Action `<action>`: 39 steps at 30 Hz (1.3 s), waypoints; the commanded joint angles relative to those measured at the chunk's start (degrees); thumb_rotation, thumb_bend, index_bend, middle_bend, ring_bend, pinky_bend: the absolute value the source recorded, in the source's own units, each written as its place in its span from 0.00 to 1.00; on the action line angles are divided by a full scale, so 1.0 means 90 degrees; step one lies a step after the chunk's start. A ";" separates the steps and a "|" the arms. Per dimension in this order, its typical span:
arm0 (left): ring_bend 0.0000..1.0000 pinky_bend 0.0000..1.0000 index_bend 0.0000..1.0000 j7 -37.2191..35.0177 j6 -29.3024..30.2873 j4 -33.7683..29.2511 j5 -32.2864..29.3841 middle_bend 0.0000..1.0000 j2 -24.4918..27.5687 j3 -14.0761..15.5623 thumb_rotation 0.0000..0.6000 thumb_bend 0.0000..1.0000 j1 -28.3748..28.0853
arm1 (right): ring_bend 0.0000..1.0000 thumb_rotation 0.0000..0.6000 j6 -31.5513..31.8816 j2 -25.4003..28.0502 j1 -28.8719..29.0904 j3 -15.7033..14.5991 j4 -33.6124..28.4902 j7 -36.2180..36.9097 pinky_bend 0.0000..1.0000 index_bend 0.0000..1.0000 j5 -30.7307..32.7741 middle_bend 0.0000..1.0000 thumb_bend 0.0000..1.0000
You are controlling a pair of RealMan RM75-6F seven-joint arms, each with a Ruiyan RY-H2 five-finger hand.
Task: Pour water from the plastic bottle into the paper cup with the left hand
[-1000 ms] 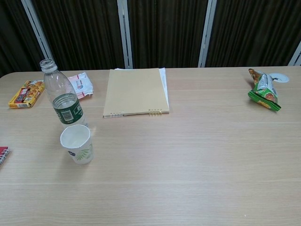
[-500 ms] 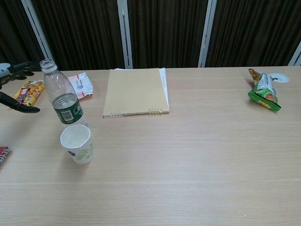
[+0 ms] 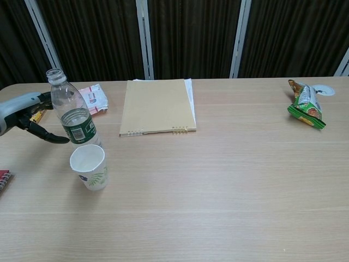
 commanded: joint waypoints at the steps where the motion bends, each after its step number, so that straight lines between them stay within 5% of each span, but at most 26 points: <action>1: 0.00 0.00 0.00 -0.0274 -0.0171 0.0110 0.0115 0.00 -0.0137 0.0059 1.00 0.00 -0.0193 | 0.00 1.00 -0.0034 -0.0018 0.0019 0.0000 -0.0002 -0.0052 0.00 0.00 0.0017 0.00 0.00; 16: 0.00 0.01 0.00 -0.0746 -0.0400 0.0549 0.0142 0.00 -0.0384 0.0129 1.00 0.00 -0.0536 | 0.00 1.00 -0.0125 -0.0074 0.0051 0.0010 0.0057 -0.0081 0.00 0.00 0.0122 0.00 0.00; 29: 0.00 0.02 0.00 -0.1946 -0.0667 0.0928 0.0150 0.00 -0.0610 0.0165 1.00 0.00 -0.0731 | 0.00 1.00 -0.0147 -0.0075 0.0069 0.0006 0.0020 -0.0102 0.00 0.00 0.0129 0.00 0.00; 35: 0.00 0.05 0.11 -0.2374 -0.0757 0.1174 0.0212 0.01 -0.0732 0.0215 1.00 0.06 -0.0825 | 0.00 1.00 -0.0183 -0.0082 0.0085 0.0000 0.0018 -0.0110 0.00 0.00 0.0138 0.00 0.00; 39: 0.02 0.06 0.21 -0.2632 -0.0784 0.1296 0.0210 0.10 -0.0826 0.0215 1.00 0.11 -0.0872 | 0.00 1.00 -0.0228 -0.0094 0.0100 -0.0002 0.0032 -0.0110 0.00 0.00 0.0163 0.00 0.00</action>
